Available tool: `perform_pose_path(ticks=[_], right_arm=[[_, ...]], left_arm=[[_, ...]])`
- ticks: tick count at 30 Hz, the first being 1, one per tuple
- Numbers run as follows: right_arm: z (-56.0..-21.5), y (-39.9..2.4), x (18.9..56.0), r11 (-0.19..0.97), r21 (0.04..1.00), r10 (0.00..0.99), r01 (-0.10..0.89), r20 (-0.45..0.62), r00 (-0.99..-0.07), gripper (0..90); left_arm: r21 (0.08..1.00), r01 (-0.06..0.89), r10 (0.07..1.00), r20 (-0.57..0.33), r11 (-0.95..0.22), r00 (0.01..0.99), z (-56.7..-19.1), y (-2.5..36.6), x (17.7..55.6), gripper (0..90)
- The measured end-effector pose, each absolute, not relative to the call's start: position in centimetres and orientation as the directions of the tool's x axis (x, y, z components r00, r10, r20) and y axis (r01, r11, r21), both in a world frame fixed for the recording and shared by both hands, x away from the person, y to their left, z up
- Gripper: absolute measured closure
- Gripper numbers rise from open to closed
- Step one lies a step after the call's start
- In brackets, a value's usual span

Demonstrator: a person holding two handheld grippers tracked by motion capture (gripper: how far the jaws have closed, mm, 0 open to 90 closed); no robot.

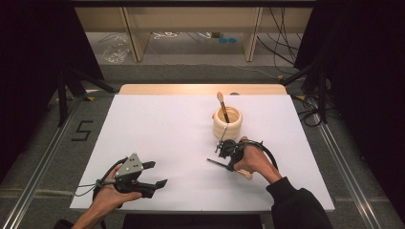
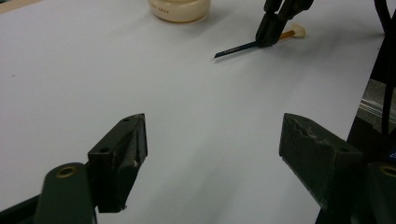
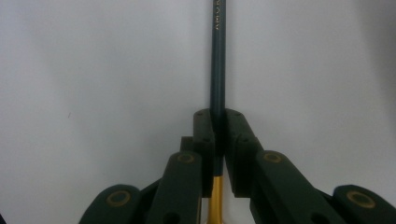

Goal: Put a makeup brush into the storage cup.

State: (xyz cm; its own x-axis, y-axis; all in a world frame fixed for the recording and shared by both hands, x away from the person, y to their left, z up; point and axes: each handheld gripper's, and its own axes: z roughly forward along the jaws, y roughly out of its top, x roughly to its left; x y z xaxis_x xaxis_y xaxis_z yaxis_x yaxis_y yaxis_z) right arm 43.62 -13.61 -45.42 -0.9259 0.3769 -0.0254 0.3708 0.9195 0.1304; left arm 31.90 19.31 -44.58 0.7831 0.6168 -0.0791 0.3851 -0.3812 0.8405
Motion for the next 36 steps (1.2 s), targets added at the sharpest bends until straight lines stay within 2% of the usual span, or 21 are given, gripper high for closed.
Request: perform_pose_path(ticks=[7,8,12,16,26,36], right_arm=[[-44.6,-13.8,43.5,0.914,0.148,0.383,0.377,-0.012,-0.924,84.5],[-44.4,-13.8,43.3,0.899,0.163,0.41,0.406,0.01,-0.912,84.5],[-43.8,-14.1,43.4,0.909,0.183,0.384,0.373,-0.023,-0.923,84.5],[-43.1,-14.3,43.2,0.893,0.207,0.41,0.399,-0.01,-0.912,84.5],[-41.9,-14.9,43.2,0.892,0.263,0.39,0.368,-0.034,-0.92,84.5],[-41.1,-14.6,42.7,0.906,0.28,0.347,0.318,-0.057,-0.936,84.5]], left_arm=[[0.84,0.383,0.616,-0.076,-0.384,0.784,-44.6,19.4,31.9,23.7],[0.841,0.383,0.616,-0.078,-0.381,0.784,-44.6,19.3,31.9,23.7],[0.84,0.379,0.619,-0.068,-0.387,0.782,-44.6,19.4,31.9,23.7],[0.841,0.379,0.623,-0.066,-0.385,0.78,-44.7,19.4,32.0,23.6],[0.838,0.384,0.618,-0.072,-0.389,0.783,-44.8,19.4,32.1,23.5],[0.838,0.389,0.628,-0.072,-0.384,0.774,-44.8,19.4,32.3,23.5]])
